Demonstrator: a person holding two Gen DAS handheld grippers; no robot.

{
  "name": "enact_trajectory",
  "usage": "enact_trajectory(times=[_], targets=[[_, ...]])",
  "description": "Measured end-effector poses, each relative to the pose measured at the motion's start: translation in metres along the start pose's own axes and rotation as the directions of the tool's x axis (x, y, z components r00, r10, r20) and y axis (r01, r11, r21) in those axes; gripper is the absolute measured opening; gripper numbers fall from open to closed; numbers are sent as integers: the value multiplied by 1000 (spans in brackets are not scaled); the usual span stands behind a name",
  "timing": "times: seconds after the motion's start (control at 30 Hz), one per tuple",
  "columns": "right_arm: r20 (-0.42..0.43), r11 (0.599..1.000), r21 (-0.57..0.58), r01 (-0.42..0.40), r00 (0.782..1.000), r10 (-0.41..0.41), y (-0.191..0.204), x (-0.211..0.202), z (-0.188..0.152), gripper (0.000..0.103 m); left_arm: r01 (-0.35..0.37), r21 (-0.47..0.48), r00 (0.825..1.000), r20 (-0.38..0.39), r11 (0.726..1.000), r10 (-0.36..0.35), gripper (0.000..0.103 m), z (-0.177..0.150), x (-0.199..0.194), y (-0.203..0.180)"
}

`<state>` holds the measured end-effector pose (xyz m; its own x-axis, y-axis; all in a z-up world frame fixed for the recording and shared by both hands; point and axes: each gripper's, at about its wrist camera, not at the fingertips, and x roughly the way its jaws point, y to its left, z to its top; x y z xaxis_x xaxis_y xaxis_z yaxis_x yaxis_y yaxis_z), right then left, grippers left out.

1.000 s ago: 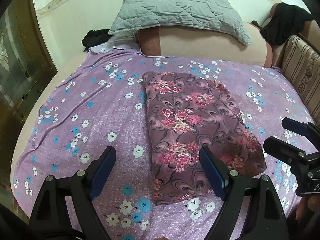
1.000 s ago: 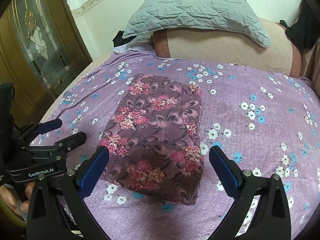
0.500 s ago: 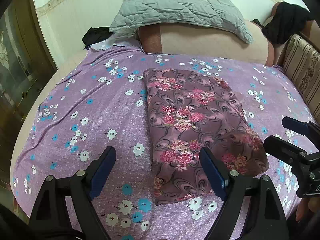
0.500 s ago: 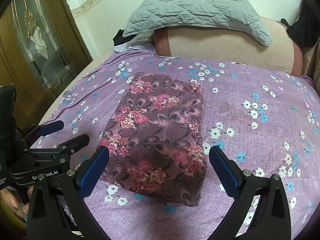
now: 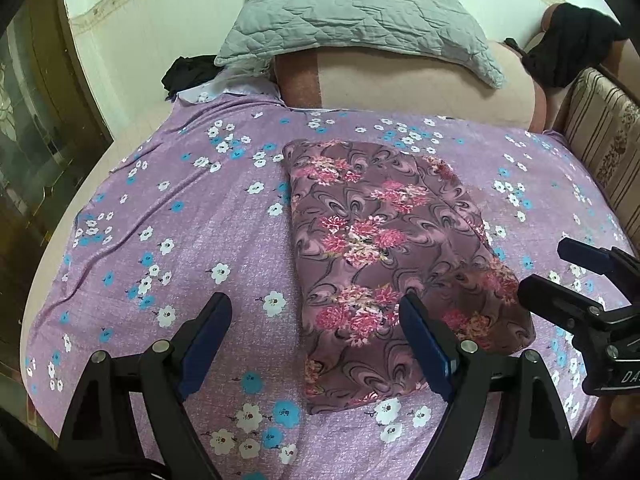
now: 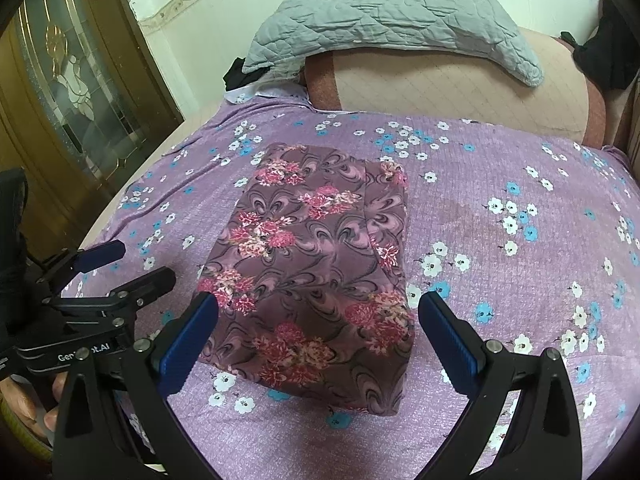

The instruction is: Fold small clothes

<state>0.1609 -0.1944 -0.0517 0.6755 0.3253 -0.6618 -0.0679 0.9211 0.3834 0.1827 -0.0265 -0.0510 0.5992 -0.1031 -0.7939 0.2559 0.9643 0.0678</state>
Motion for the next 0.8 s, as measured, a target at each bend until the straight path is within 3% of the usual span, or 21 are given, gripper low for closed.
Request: enact_trajectory(times=[0.8], targets=[[-16,1000,18,-2,1000,3,-10,18,6,100,0,7,999,-38,1000,0,86,6,24,-5]])
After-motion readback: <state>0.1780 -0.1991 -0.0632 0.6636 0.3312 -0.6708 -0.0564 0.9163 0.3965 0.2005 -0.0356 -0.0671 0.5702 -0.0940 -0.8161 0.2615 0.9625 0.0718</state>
